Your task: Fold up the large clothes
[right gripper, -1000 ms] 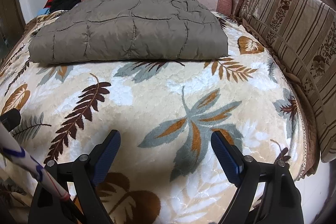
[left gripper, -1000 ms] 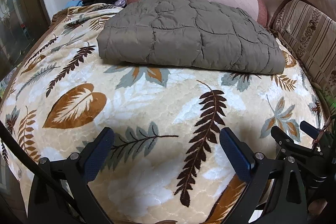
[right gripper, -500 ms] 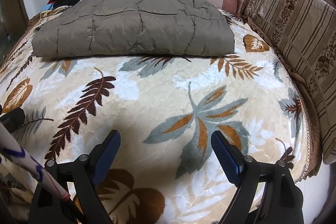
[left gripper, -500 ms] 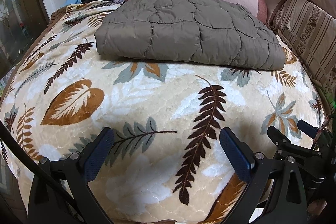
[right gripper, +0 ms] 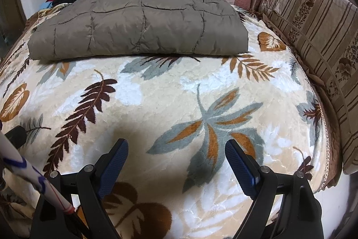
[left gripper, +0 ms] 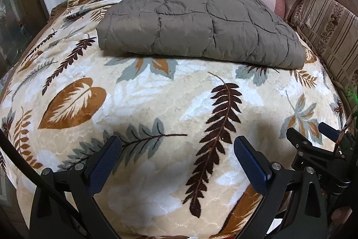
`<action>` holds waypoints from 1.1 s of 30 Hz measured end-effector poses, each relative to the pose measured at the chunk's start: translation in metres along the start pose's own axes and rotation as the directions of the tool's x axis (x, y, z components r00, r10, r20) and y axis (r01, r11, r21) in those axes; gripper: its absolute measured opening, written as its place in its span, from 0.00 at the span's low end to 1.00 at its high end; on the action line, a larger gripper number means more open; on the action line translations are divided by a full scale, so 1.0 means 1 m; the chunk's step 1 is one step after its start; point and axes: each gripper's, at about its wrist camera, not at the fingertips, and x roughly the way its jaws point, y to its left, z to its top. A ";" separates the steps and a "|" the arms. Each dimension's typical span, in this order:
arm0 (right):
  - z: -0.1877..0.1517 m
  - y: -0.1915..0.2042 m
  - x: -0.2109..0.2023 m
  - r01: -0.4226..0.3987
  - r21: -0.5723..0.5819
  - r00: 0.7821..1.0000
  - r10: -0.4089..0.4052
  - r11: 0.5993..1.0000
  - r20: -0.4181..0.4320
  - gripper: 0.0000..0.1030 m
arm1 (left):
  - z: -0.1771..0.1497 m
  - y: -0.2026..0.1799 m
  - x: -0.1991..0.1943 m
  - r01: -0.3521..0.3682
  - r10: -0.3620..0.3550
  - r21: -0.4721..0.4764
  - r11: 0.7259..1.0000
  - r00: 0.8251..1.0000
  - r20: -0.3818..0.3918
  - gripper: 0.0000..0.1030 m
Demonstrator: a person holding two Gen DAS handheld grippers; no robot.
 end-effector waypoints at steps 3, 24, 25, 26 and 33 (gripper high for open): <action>0.001 0.002 0.003 0.000 -0.004 1.000 0.000 1.000 -0.004 0.89 | 0.000 0.001 0.002 0.000 0.000 -0.005 1.000 1.000 -0.005 0.97; -0.002 0.017 0.011 -0.014 -0.049 1.000 0.013 0.999 -0.029 0.89 | 0.001 0.008 0.008 0.005 -0.005 -0.022 1.000 1.000 -0.007 0.97; -0.002 0.017 0.011 -0.015 -0.048 0.999 0.013 0.999 -0.029 0.89 | 0.001 0.008 0.009 0.004 -0.004 -0.020 1.000 1.000 -0.007 0.97; -0.002 0.017 0.011 -0.016 -0.047 0.999 0.014 0.999 -0.029 0.89 | 0.001 0.007 0.009 0.003 -0.004 -0.019 1.000 1.000 -0.006 0.97; -0.002 0.016 0.011 -0.016 -0.048 0.999 0.015 0.999 -0.029 0.89 | 0.001 0.007 0.010 0.004 -0.005 -0.019 1.000 1.000 -0.012 0.97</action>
